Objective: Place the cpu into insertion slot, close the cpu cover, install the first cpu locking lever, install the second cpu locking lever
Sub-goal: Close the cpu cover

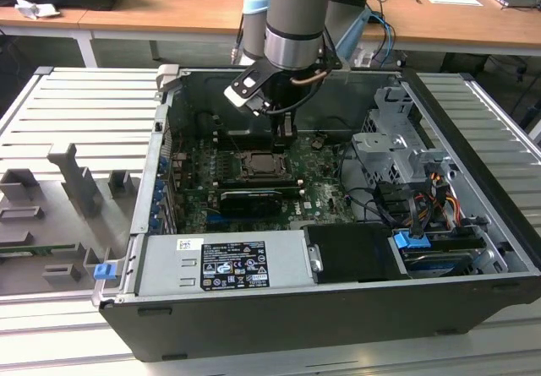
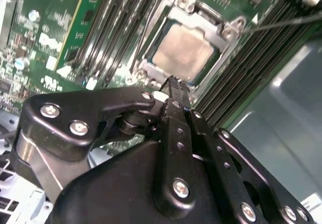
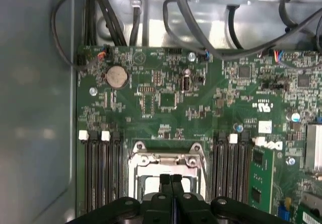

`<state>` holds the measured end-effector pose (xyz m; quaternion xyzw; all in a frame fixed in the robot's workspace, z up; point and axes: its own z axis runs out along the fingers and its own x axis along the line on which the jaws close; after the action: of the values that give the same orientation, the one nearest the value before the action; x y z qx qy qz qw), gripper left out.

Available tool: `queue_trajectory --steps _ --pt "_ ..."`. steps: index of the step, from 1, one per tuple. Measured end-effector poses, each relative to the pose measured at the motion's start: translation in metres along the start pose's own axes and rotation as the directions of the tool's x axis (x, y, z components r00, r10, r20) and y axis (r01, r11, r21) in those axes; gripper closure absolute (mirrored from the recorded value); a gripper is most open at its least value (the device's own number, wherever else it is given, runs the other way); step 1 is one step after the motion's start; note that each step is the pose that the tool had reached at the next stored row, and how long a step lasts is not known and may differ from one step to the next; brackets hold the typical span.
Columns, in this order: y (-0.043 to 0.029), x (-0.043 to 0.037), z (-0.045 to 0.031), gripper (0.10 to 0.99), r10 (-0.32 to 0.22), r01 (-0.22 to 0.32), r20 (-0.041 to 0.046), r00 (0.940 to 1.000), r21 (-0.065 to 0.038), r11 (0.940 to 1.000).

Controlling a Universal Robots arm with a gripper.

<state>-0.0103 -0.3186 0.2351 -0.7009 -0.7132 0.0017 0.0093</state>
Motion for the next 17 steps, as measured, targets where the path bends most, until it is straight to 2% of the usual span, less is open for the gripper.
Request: queue_trajectory --steps 4,5,7,13,17 --pt "-0.0023 0.0000 0.0010 0.980 -0.014 0.014 0.0004 0.9999 -0.006 0.9999" --pt "-0.0028 0.0001 0.0014 0.980 -0.017 0.017 0.0005 0.9999 -0.009 0.9998" --pt "-0.0053 0.0001 0.0024 0.980 -0.022 0.022 0.0010 0.9998 -0.025 0.9994" --pt "-0.0166 0.0003 0.0032 0.980 -0.026 0.026 -0.0039 0.9997 -0.027 0.9993" --pt "-0.0189 0.0004 0.0033 0.980 -0.027 0.026 -0.0039 0.9996 -0.027 0.9993"
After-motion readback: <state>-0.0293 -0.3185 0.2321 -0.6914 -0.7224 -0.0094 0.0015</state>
